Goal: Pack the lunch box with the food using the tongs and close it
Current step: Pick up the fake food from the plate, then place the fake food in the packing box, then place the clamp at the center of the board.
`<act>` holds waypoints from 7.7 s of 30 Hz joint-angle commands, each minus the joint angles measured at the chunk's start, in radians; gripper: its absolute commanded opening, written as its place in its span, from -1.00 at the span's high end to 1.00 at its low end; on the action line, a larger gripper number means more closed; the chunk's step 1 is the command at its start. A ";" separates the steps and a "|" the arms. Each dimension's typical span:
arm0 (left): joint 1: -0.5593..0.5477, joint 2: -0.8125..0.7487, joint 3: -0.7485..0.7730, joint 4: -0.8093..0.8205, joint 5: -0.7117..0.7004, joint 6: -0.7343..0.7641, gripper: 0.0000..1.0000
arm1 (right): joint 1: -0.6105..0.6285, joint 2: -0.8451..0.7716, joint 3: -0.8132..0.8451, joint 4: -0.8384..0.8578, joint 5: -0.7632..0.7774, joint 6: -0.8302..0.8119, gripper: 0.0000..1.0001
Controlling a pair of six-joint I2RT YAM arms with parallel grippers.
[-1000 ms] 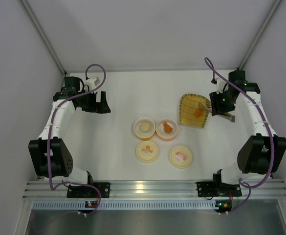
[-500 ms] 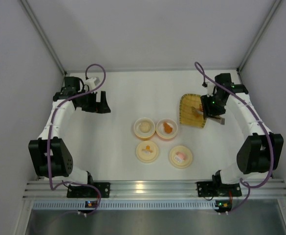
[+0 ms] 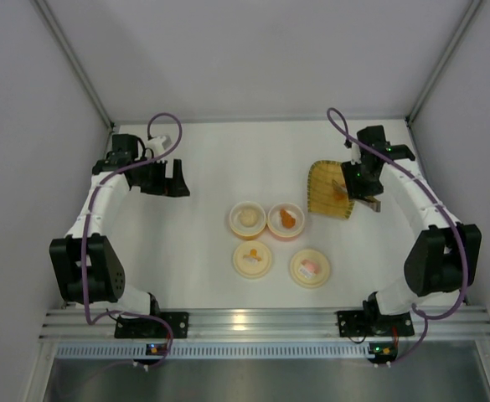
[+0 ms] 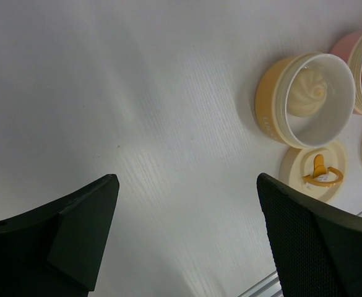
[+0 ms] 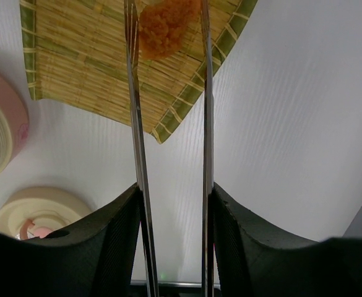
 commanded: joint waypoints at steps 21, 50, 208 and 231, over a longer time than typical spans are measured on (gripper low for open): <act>0.003 -0.020 -0.012 0.047 0.012 0.007 -0.96 | 0.021 0.018 -0.020 0.013 -0.010 0.064 0.11; 0.001 -0.028 -0.010 0.044 0.009 0.006 -0.96 | 0.044 -0.017 0.007 -0.036 -0.007 0.066 0.75; 0.003 0.004 0.036 0.032 0.014 0.015 -0.96 | -0.563 0.331 -0.033 0.319 -0.300 -0.473 0.01; 0.001 -0.037 0.042 0.012 0.008 0.024 -0.96 | -0.566 0.190 0.067 0.171 -0.367 -0.503 -0.99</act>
